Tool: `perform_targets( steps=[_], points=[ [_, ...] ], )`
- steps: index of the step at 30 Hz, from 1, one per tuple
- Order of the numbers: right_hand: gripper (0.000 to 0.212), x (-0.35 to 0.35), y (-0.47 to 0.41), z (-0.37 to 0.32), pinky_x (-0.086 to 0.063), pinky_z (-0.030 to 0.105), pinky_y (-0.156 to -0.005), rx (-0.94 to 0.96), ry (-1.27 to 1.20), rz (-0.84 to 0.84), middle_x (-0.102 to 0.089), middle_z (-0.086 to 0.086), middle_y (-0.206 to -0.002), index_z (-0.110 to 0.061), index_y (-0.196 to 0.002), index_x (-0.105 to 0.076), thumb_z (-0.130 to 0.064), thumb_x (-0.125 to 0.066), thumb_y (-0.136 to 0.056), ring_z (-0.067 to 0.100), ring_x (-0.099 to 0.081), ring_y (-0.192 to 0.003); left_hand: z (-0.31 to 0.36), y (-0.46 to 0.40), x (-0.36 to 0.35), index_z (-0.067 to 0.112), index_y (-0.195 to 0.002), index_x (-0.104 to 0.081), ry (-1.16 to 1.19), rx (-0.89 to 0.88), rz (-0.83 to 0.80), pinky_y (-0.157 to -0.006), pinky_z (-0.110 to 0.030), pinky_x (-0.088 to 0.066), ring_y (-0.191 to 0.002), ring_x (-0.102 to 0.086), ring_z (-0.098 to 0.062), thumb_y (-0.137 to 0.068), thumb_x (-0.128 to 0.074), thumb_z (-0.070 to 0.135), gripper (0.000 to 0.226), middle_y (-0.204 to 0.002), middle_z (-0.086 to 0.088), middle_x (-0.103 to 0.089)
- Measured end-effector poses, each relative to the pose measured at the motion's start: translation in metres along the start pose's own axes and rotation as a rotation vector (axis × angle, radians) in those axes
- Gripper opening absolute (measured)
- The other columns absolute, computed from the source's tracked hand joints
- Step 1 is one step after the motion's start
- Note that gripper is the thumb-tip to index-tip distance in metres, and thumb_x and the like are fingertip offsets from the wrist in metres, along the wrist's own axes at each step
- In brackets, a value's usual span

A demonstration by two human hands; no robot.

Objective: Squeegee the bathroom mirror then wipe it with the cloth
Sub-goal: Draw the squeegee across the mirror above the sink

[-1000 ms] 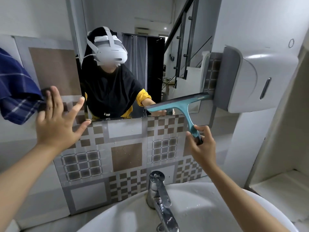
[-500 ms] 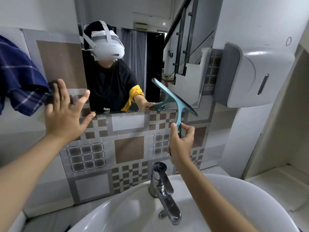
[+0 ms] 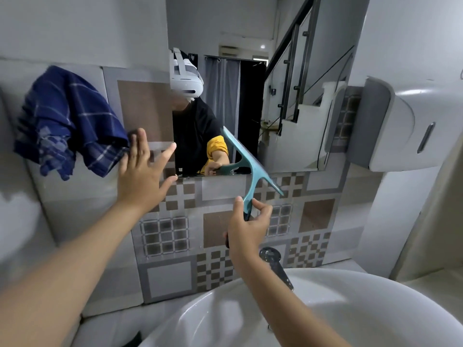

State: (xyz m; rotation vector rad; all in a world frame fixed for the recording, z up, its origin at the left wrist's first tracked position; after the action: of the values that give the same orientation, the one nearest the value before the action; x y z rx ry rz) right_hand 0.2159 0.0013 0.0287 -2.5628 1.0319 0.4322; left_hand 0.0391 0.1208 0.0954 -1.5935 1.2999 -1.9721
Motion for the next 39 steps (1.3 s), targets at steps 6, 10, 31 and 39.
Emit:
perform_targets(
  steps=[6,10,31,39],
  points=[
    [0.021,-0.017,0.02,0.009,-0.047,0.03,-0.049,0.132,0.042,-0.02,-0.054,0.006,-0.069,-0.027,-0.09,-0.045,-0.018,-0.065,-0.09,0.013,-0.049,-0.053,-0.009,0.001,0.002,0.027,-0.148,-0.015,0.02,0.002,-0.03,-0.113,-0.051,-0.021,-0.145,0.003,-0.033,-0.077,-0.071,0.042,0.092,-0.157,-0.021,0.006],
    [0.02,-0.022,0.033,0.02,-0.04,0.022,-0.045,0.202,0.092,-0.094,-0.049,0.002,-0.064,-0.015,-0.092,-0.046,-0.012,-0.065,-0.089,0.008,-0.044,-0.048,-0.012,0.001,0.002,0.015,-0.147,-0.022,0.018,-0.015,-0.012,-0.111,-0.048,-0.022,-0.145,-0.004,-0.035,-0.073,-0.077,0.032,0.094,-0.157,-0.022,-0.002],
    [0.019,0.023,0.03,0.035,-0.035,0.016,-0.04,0.225,0.385,-0.204,-0.053,-0.003,-0.054,-0.021,-0.09,-0.052,-0.019,-0.071,-0.086,0.003,-0.043,-0.04,-0.008,0.007,0.024,0.017,-0.151,-0.011,0.014,-0.048,-0.153,-0.115,-0.045,-0.01,-0.146,0.004,-0.034,-0.079,-0.071,0.031,0.095,-0.158,-0.019,0.008],
    [0.03,0.051,0.029,-0.029,-0.044,0.015,-0.043,0.038,0.569,-0.479,-0.069,0.009,-0.079,-0.021,-0.1,-0.058,-0.027,-0.078,-0.078,0.002,-0.057,-0.045,0.039,0.03,0.061,0.022,-0.128,-0.054,0.7,0.075,-0.155,-0.114,-0.035,-0.031,-0.135,-0.039,-0.012,-0.082,-0.07,0.022,0.049,-0.141,0.0,-0.05]
  ],
)
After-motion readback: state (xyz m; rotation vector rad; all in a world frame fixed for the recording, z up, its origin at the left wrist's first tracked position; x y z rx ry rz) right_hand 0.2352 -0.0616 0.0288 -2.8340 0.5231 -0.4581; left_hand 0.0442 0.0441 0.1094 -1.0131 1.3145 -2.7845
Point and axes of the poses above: each hand's wrist, its own y-axis away from the middle knuckle, its own x-axis out of the back of the hand, z = x × y, the point moved 1 cm from there along -y, towards the middle knuckle
